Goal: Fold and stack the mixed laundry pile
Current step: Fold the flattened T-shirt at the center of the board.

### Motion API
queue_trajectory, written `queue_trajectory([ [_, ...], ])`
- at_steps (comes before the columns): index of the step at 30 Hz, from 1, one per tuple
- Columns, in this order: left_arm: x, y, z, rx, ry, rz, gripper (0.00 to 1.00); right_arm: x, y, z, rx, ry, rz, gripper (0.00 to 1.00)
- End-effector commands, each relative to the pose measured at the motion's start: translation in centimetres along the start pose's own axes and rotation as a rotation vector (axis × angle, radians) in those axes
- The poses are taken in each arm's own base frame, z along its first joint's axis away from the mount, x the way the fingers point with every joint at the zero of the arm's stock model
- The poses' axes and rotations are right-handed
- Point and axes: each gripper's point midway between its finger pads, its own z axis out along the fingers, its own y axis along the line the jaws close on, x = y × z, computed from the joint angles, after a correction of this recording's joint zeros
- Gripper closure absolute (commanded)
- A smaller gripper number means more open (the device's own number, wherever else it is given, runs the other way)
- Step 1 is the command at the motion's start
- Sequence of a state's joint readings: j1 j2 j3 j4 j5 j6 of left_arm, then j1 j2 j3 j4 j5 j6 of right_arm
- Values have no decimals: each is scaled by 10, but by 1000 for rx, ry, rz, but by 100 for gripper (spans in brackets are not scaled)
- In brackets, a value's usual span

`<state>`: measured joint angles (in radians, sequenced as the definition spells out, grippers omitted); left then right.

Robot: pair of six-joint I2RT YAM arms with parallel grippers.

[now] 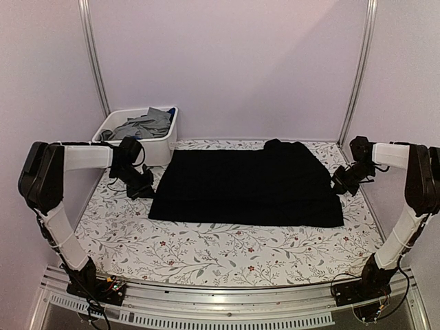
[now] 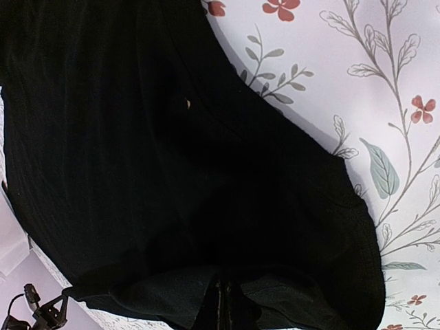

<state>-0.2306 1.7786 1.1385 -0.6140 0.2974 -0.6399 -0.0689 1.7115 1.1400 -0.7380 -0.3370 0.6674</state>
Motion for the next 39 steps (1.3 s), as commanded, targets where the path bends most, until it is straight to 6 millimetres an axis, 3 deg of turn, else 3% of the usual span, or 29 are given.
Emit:
queue_trajectory([
  [1,-14,5,1,-12,-35,4,100,-15,10,-1,-35,-27,-16,100],
  [14,-22,5,7,-8,-38,5,100,-30,24,0,-51,-38,-39,100],
  [24,-36,-1,14,8,-41,26,100,-40,32,13,-70,-19,-50,100],
  [26,-39,0,12,5,-37,26,93,-41,37,9,-83,-15,-69,93],
  [29,-37,5,0,20,-51,5,70,-40,34,-2,-84,-24,-83,61],
  [31,-25,12,-11,31,-44,-13,64,-32,24,-14,-66,-39,-78,41],
  [35,6,27,-19,24,1,-30,57,3,-5,-26,-13,-8,-31,39],
  [39,38,39,-14,38,61,-69,57,38,-40,-22,54,39,33,42],
])
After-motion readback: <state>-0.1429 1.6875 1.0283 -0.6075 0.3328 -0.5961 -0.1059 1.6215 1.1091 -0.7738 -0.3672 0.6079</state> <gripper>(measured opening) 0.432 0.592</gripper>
